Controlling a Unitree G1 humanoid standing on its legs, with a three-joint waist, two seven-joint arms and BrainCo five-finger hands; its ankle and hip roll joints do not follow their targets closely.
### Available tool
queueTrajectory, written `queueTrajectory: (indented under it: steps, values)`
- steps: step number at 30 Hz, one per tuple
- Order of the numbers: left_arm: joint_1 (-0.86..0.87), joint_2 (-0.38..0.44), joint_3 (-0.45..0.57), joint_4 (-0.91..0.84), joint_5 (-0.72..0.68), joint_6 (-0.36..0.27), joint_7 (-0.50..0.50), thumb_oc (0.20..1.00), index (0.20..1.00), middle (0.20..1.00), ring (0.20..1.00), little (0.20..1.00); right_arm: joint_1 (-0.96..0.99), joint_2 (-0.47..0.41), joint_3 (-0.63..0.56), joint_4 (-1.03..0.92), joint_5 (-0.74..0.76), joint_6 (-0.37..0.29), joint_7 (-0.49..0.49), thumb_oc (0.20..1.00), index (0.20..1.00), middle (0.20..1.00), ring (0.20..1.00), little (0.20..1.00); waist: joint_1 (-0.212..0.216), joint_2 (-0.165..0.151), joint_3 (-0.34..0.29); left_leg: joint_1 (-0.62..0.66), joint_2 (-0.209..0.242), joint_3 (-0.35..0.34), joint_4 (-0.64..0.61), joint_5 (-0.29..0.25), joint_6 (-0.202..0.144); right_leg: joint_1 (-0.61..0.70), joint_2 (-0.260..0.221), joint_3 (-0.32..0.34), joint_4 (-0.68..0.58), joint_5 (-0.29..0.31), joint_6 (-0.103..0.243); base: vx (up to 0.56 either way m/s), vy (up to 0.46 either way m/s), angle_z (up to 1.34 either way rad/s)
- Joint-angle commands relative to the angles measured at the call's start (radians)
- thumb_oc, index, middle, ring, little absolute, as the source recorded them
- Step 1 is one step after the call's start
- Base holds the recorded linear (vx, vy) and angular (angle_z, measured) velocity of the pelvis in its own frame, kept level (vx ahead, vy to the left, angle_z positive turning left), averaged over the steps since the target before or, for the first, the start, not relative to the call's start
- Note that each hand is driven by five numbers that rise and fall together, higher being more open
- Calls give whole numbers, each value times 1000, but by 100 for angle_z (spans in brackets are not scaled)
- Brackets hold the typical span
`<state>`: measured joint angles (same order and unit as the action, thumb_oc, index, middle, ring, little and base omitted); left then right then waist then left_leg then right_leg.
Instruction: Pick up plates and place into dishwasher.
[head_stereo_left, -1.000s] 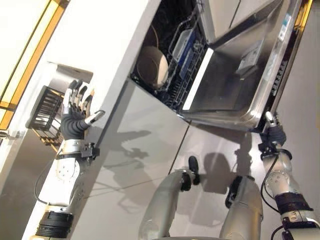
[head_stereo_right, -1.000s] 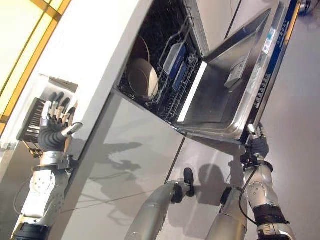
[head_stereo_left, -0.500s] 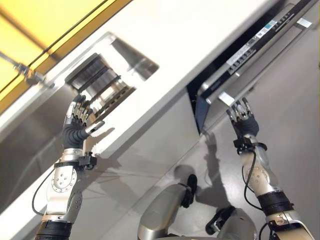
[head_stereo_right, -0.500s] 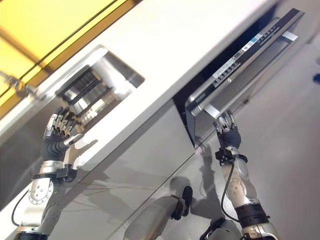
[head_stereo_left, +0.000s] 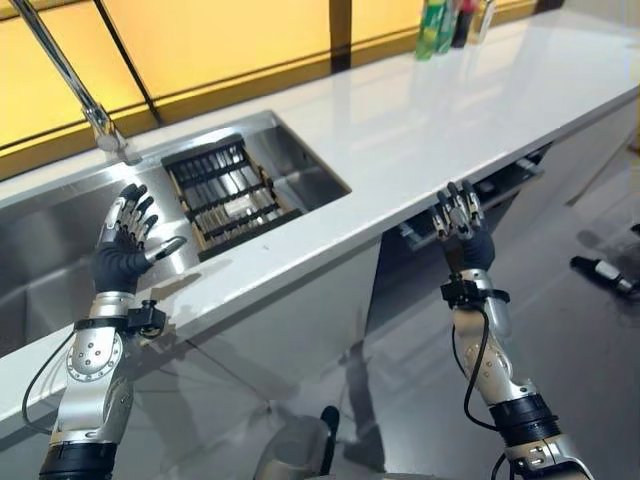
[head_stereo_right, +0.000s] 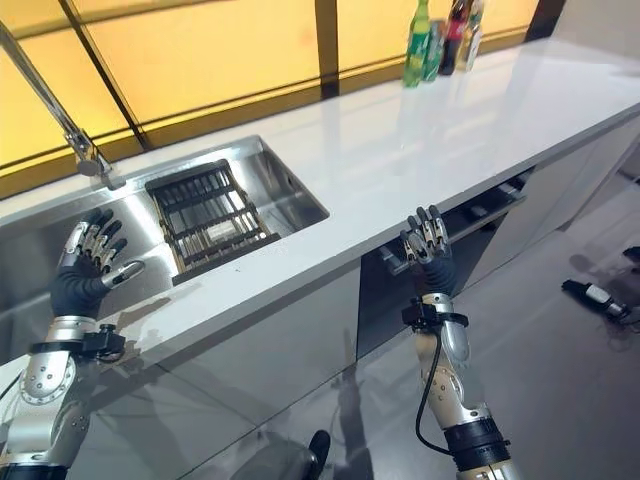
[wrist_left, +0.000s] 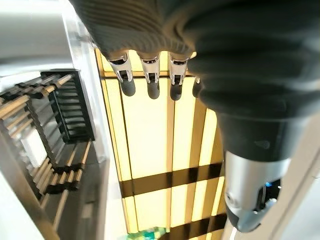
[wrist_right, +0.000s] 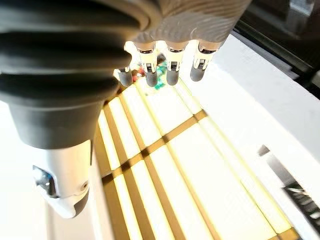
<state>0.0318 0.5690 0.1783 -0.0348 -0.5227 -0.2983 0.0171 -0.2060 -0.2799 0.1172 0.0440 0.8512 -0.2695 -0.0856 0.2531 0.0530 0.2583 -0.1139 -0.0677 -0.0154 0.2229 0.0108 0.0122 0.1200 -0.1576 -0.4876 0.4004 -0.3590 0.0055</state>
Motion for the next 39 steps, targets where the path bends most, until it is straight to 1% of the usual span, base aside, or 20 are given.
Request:
queueTrajectory:
  steps: [1, 6, 8, 12, 16, 17, 19, 20, 21, 24, 25, 27, 28, 30, 33, 34, 35, 36, 37, 39]
  values:
    - [1, 15, 6, -17, 23, -31, -3, 1000, 1000, 1000, 1000, 1000, 17, 31, -48, -28, -52, -13, -60, 1000, 1000, 1000, 1000, 1000, -35, 6, -66, 117, 18, 43, -118, -5, -2, -28, -54, 64, -41, 239, 58, -107, 5, 3]
    - [25, -27, 4, -26, 52, -31, 20, 1000, 1000, 1000, 1000, 1000, 125, 57, -59, -21, -157, 65, -174, 1000, 1000, 1000, 1000, 1000, -87, 5, -99, 141, 48, 87, -161, 13, -19, -11, -28, 89, -96, 224, 47, -113, 8, -18]
    - [28, -34, 3, -40, 49, -24, 35, 1000, 1000, 1000, 1000, 1000, 151, 40, -72, -45, -205, 78, -191, 1000, 1000, 1000, 1000, 1000, -107, 4, -108, 144, 60, 98, -171, 18, -27, -2, -17, 101, -123, 219, 40, -118, -16, -27]
    - [21, -57, -8, -46, 35, -18, 68, 1000, 1000, 1000, 1000, 1000, 156, -3, -70, -126, -293, 70, -144, 1000, 1000, 1000, 1000, 1000, -128, 2, -124, 129, 81, 111, -180, 35, -46, 6, 6, 120, -181, 225, 26, -92, -6, -30]
    - [4, -93, -28, -56, 35, -7, 91, 1000, 1000, 1000, 1000, 1000, 114, -54, -48, -187, -353, 58, -74, 1000, 1000, 1000, 1000, 1000, -120, -11, -142, 116, 87, 139, -162, 31, -60, 27, 5, 112, -232, 235, 21, -9, 33, -24]
    - [1, -99, -32, -61, 29, -2, 89, 1000, 1000, 1000, 1000, 1000, 109, -66, -46, -204, -359, 58, -71, 1000, 1000, 1000, 1000, 1000, -118, -15, -146, 109, 86, 156, -143, 22, -60, 33, 2, 104, -238, 238, 21, 32, 46, -6]
    - [-25, -108, -46, -62, 7, 12, 62, 1000, 1000, 1000, 1000, 1000, 104, -94, -61, -241, -356, 61, -68, 1000, 1000, 1000, 1000, 1000, -125, -29, -148, 100, 96, 271, -101, -2, -60, 61, -16, 54, -243, 234, 24, 54, 51, 15]
    - [-33, -107, -52, -58, 2, 13, 54, 1000, 1000, 1000, 1000, 1000, 96, -103, -63, -247, -358, 55, -61, 1000, 1000, 1000, 1000, 1000, -122, -36, -149, 97, 95, 267, -83, -15, -56, 61, -26, 46, -236, 232, 26, 124, 80, 54]
    - [-32, -109, -55, -53, 9, 8, 52, 1000, 1000, 1000, 1000, 1000, 84, -108, -58, -248, -364, 48, -56, 1000, 1000, 1000, 1000, 1000, -110, -40, -151, 98, 86, 225, -83, -23, -49, 54, -33, 52, -211, 228, 29, 199, 101, 54]
    - [-41, -110, -56, -45, -17, 18, 43, 1000, 1000, 1000, 1000, 1000, 49, -112, -53, -277, -364, 52, -49, 1000, 1000, 1000, 1000, 1000, -92, -55, -152, 89, 56, 200, -38, -59, -4, 35, -80, 63, -61, 228, 54, 205, 114, 28]
    - [-44, -108, -62, -45, 1, 9, 38, 1000, 1000, 1000, 1000, 1000, 46, -111, -46, -290, -377, 57, -70, 1000, 1000, 1000, 1000, 1000, -85, -59, -154, 89, 43, 193, -37, -66, 15, 23, -99, 67, 16, 249, 66, 176, 148, 43]
    - [-48, -109, -75, -54, -56, 20, 21, 1000, 1000, 1000, 1000, 1000, 52, -126, -45, -314, -363, 63, -100, 1000, 1000, 1000, 1000, 1000, -78, -66, -157, 94, 11, 173, -49, -68, 53, -28, -129, 98, 200, 311, 91, 131, 154, 55]
    - [-47, -117, -80, -56, -49, 19, 14, 1000, 1000, 1000, 1000, 1000, 63, -117, -40, -326, -367, 59, -105, 1000, 1000, 1000, 1000, 1000, -78, -66, -159, 98, -2, 162, -59, -68, 69, -59, -130, 121, 286, 338, 99, 120, 118, 89]
    - [-38, -128, -102, -55, -31, 1, -1, 1000, 1000, 1000, 1000, 1000, 75, -104, -27, -327, -374, 43, -107, 1000, 1000, 1000, 1000, 1000, -80, -67, -161, 114, -21, 135, -80, -64, 86, -117, -119, 178, 371, 427, 109, 113, 18, 111]
    - [-56, -125, -146, -66, -38, 3, 10, 1000, 1000, 1000, 1000, 1000, 84, -114, -25, -313, -369, 19, -109, 1000, 1000, 1000, 1000, 1000, -104, -71, -155, 116, -30, 50, -107, -43, 70, -155, -4, 264, 173, 375, 78, 125, -170, 109]
    - [-64, -125, -152, -66, -45, 7, 13, 1000, 1000, 1000, 1000, 1000, 75, -119, -23, -298, -361, 12, -102, 1000, 1000, 1000, 1000, 1000, -105, -73, -159, 112, -29, 39, -110, -36, 63, -157, -4, 271, 112, 399, 78, 165, -256, 137]
    - [-84, -129, -166, -59, -32, 2, 27, 1000, 1000, 1000, 1000, 1000, 50, -117, -15, -262, -350, -5, -88, 1000, 1000, 1000, 1000, 1000, -116, -86, -153, 130, -31, 18, -119, -48, 50, -165, -16, 307, -36, 424, 81, 120, -237, 116]
    - [-96, -126, -174, -52, -36, -2, 29, 1000, 1000, 1000, 1000, 1000, 42, -120, -17, -251, -353, -12, -89, 1000, 1000, 1000, 1000, 1000, -125, -86, -155, 132, -26, 4, -125, -50, 47, -171, -8, 330, -98, 426, 81, 144, -272, 107]
    - [-116, -127, -187, -46, -48, -2, 36, 1000, 1000, 1000, 1000, 1000, 32, -128, -20, -234, -353, -15, -91, 1000, 1000, 1000, 1000, 1000, -139, -89, -155, 140, -24, -24, -130, -63, 43, -171, 3, 374, -172, 412, 86, 109, -214, 89]
    - [-158, -147, -233, -50, -47, 23, 55, 1000, 1000, 1000, 1000, 1000, 18, -125, -19, -224, -356, 2, -113, 1000, 1000, 1000, 1000, 1000, -163, -104, -171, 133, -25, -88, -130, -78, 33, -163, 13, 485, -287, 435, 108, 140, -231, 132]
